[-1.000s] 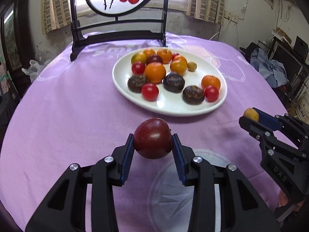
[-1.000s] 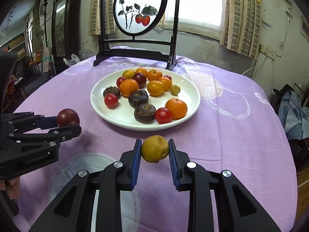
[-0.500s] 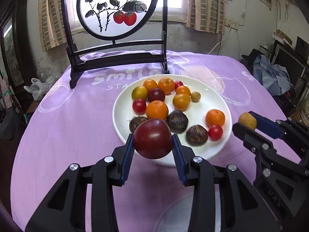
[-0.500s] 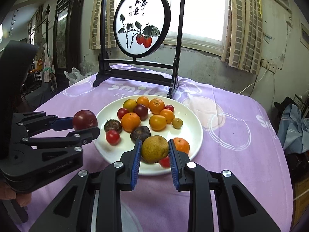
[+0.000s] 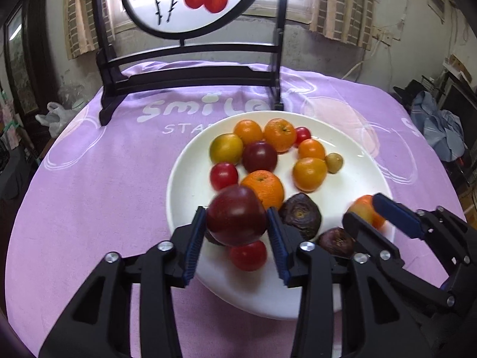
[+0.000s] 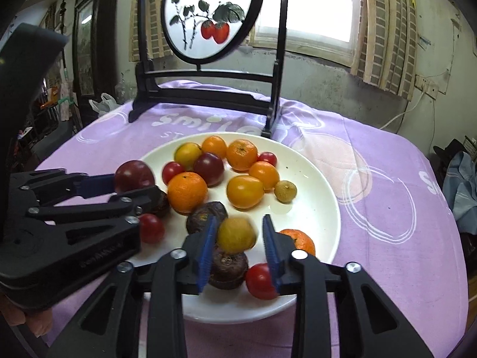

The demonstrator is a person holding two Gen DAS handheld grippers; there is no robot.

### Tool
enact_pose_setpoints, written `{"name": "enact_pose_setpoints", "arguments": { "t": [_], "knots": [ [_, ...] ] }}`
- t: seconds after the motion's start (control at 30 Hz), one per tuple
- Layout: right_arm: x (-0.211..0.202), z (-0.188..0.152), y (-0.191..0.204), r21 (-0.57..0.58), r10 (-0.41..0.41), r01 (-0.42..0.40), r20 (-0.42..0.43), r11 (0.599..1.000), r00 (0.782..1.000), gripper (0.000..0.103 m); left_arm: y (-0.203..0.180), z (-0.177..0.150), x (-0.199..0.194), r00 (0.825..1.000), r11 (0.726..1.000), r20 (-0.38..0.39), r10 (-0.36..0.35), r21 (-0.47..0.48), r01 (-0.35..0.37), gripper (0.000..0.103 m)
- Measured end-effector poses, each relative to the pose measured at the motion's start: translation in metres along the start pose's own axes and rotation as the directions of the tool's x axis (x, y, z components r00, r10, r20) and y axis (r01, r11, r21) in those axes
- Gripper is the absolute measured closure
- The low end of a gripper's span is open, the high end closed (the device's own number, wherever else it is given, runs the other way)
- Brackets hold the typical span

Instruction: Organize fruits

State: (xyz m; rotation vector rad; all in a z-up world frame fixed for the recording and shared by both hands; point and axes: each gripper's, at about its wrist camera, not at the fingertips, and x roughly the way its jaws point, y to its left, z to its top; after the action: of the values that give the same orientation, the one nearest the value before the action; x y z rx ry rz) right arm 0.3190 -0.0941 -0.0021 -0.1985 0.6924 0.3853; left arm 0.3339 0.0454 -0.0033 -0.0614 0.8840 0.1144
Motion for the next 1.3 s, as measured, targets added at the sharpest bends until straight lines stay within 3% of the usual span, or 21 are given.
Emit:
{"name": "enact_pose_setpoints", "arguments": {
  "t": [0.03, 0.1, 0.2, 0.37, 0.73, 1.0, 1.3],
  "knots": [
    [0.002, -0.001, -0.002, 0.008, -0.009, 0.009, -0.003, 1.000, 1.000, 0.047, 0.002, 0.000, -0.001, 1.000, 1.000, 0.011, -0.004, -0.013, 0.004, 0.029],
    [0.000, -0.005, -0.007, 0.034, 0.005, -0.005, -0.001, 0.999, 1.000, 0.041, 0.005, -0.002, -0.008, 0.999, 1.000, 0.042, 0.001, -0.028, 0.001, 0.021],
    [-0.007, -0.013, -0.010, 0.036, 0.010, -0.010, -0.011, 0.999, 1.000, 0.041, 0.003, -0.007, -0.018, 0.999, 1.000, 0.048, -0.010, -0.006, 0.011, 0.020],
    [-0.029, -0.036, -0.018, 0.052, 0.009, -0.006, -0.048, 0.999, 0.999, 0.030, 0.003, -0.027, -0.035, 0.999, 0.999, 0.038, -0.036, 0.001, 0.036, 0.016],
    [-0.081, -0.099, -0.015, 0.064, -0.019, 0.027, -0.118, 0.998, 0.993, 0.022, 0.000, -0.097, -0.081, 0.999, 0.998, 0.025, -0.032, 0.052, 0.031, 0.009],
    [-0.108, -0.128, -0.002, 0.047, -0.040, 0.044, -0.077, 0.998, 0.996, 0.015, 0.009, -0.142, -0.099, 0.999, 0.999, -0.008, -0.040, -0.015, 0.040, 0.008],
    [-0.110, -0.143, -0.009, 0.101, -0.025, 0.033, -0.074, 0.994, 0.997, 0.015, 0.010, -0.159, -0.104, 1.000, 1.000, 0.004, -0.004, -0.017, 0.004, 0.008]
  ]
}}
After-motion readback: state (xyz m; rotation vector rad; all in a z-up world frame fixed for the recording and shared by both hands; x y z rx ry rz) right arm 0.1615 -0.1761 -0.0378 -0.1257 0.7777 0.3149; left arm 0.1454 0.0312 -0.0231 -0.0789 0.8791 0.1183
